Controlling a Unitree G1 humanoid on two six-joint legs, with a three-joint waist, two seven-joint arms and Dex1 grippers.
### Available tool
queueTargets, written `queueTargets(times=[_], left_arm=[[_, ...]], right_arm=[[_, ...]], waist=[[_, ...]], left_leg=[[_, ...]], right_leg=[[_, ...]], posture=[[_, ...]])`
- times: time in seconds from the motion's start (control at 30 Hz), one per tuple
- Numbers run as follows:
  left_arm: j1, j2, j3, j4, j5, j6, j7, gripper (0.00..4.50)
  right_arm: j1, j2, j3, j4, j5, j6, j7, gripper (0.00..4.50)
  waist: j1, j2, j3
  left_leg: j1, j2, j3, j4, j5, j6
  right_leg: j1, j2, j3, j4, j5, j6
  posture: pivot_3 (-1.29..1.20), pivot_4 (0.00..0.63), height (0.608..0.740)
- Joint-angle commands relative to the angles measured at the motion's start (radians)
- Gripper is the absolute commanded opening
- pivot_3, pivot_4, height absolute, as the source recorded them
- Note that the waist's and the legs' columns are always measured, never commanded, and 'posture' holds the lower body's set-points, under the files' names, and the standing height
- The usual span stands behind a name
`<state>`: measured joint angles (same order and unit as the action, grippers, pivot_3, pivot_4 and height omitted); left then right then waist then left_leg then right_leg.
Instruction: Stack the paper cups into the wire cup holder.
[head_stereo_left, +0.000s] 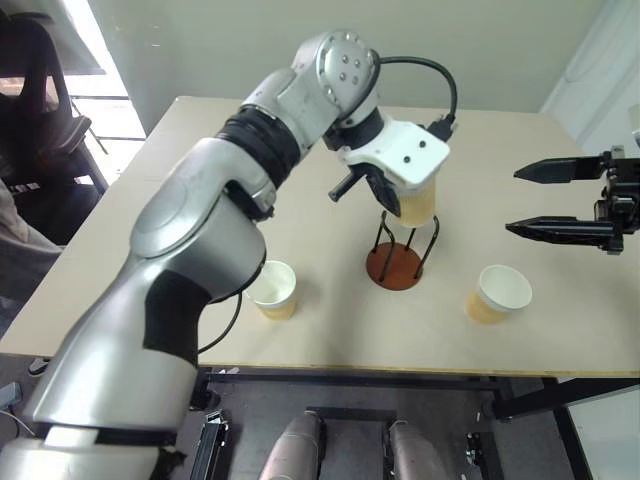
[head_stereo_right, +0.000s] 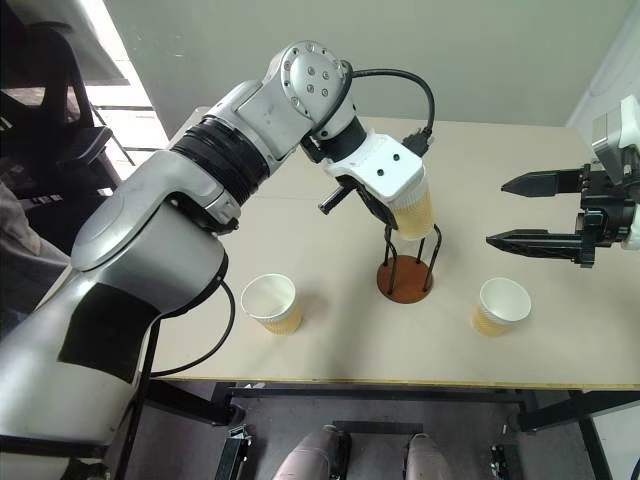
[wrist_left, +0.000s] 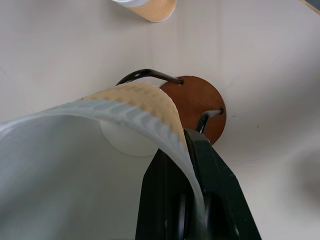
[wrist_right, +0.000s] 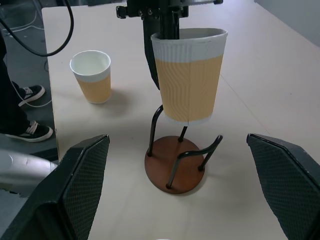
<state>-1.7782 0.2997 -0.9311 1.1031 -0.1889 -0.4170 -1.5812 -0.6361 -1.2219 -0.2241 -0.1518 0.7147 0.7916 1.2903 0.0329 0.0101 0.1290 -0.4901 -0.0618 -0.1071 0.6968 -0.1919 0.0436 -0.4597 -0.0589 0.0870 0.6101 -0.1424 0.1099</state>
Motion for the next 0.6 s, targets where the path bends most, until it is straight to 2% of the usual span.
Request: queueTargets(times=[0.03,0.3,0.6], left_arm=[[-0.011,-0.006,0.008,0.0,0.006,-0.017,-0.033,0.03],[-0.011,-0.026,0.034,0.052,0.108,-0.08,-0.033,0.03],[-0.011,-0.056,0.124,0.108,0.23,-0.122,-0.033,0.03]], right_arm=[[-0.003,-0.014,-0.054,-0.018,0.017,-0.003,-0.006,4.5],[0.003,-0.009,-0.059,-0.024,0.018,-0.005,-0.019,4.5],[0.014,-0.008,-0.064,-0.03,0.023,-0.011,-0.031,4.5]], waist=[[0.0,0.0,0.0],[0.0,0.0,0.0],[0.001,0.0,0.0]], left_leg=[[0.0,0.0,0.0,0.0,0.0,0.0],[0.0,0.0,0.0,0.001,0.0,0.0],[0.0,0.0,0.0,0.001,-0.001,0.0]], right_leg=[[0.0,0.0,0.0,0.0,0.0,0.0],[0.001,0.0,0.0,0.0,0.0,0.0],[0.0,0.0,0.0,-0.001,0.0,0.0]], posture=[[0.0,0.15,0.74],[0.0,0.15,0.74],[0.0,0.15,0.74]])
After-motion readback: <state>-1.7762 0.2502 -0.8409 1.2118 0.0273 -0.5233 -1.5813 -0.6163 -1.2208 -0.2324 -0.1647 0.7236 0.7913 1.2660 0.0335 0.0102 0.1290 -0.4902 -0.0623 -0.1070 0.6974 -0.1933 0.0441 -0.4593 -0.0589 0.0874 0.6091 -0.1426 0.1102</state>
